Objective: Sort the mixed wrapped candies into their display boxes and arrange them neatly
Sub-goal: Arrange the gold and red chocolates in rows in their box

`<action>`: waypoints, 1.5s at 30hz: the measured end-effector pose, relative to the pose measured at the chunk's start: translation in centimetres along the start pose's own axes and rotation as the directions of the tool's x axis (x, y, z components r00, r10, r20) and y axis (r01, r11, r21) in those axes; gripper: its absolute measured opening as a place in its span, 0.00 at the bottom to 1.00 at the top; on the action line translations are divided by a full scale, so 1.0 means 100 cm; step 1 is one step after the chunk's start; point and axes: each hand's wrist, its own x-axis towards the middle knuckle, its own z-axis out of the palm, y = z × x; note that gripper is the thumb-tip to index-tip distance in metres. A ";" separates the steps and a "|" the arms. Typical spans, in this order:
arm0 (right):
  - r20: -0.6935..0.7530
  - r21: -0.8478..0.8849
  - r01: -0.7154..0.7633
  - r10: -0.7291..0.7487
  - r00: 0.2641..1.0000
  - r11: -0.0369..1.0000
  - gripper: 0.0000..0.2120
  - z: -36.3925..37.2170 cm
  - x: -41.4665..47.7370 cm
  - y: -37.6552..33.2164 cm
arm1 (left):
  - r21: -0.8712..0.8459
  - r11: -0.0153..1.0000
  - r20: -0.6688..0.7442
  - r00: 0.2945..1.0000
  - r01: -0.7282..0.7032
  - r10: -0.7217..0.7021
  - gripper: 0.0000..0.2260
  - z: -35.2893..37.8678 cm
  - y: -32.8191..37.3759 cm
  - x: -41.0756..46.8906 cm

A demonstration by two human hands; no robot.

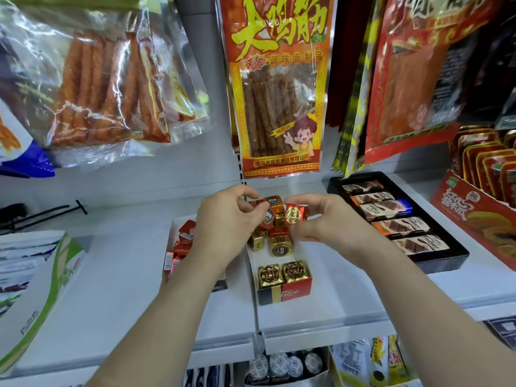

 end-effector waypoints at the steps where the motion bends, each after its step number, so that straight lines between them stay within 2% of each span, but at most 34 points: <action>1: 0.017 -0.031 0.009 -0.009 1.000 0.999 0.22 0.002 0.001 -0.001 | 0.011 1.000 -0.013 1.000 -0.019 0.019 0.11 0.003 0.000 0.001; 6: -0.008 -0.311 0.121 -0.130 0.992 0.943 0.21 0.016 0.007 -0.004 | 0.081 0.985 -0.040 0.987 -0.150 0.154 0.13 0.014 0.008 -0.001; 11: -0.102 -0.484 0.206 -0.289 0.952 0.850 0.16 0.019 0.011 0.000 | -0.110 0.988 0.011 0.993 -0.112 0.114 0.09 0.020 0.007 0.002; 15: -0.071 -0.516 0.221 -0.299 0.952 0.828 0.11 0.014 0.012 0.004 | -0.187 0.979 0.066 0.994 -0.077 0.090 0.08 0.017 0.003 0.002; 17: -0.065 -0.491 0.190 -0.254 0.965 0.850 0.09 0.007 0.012 0.003 | -0.118 0.989 0.141 0.984 -0.092 0.109 0.07 0.014 -0.001 0.003; 19: -0.070 -0.420 0.147 -0.194 0.979 0.896 0.09 -0.002 0.011 0.004 | 0.052 0.986 0.282 0.950 -0.156 0.136 0.05 0.014 -0.005 0.002; 21: -0.094 -0.368 0.102 -0.146 0.985 0.924 0.08 -0.008 0.009 0.005 | 0.198 0.951 0.387 0.910 -0.239 0.148 0.08 0.016 -0.007 0.000; 24: -0.100 -0.314 0.065 -0.101 0.990 0.947 0.09 -0.012 0.008 0.006 | 0.314 0.904 0.445 0.886 -0.291 0.131 0.19 0.020 -0.004 0.000; 27: -0.079 -0.262 0.043 -0.066 0.995 0.964 0.09 -0.010 0.007 0.007 | 0.386 0.853 0.445 0.880 -0.352 0.162 0.21 0.021 0.000 0.001; 32: -0.056 -0.226 0.004 -0.017 0.998 0.974 0.09 -0.005 0.008 0.010 | 0.400 0.839 0.420 0.887 -0.369 0.190 0.16 0.022 0.003 -0.002; 38: -0.057 -0.176 -0.052 0.042 0.997 0.983 0.08 -0.007 0.006 0.011 | 0.375 0.838 0.410 0.882 -0.396 0.233 0.15 0.027 0.002 -0.002; 43: -0.042 -0.157 -0.092 0.087 0.995 0.983 0.09 -0.008 0.003 0.011 | 0.285 0.900 0.446 0.877 -0.328 0.179 0.14 0.024 0.004 -0.002; 45: -0.021 -0.148 -0.108 0.106 0.994 0.983 0.08 -0.008 0.002 0.011 | 0.237 0.926 0.469 0.869 -0.295 0.156 0.11 0.021 0.002 -0.002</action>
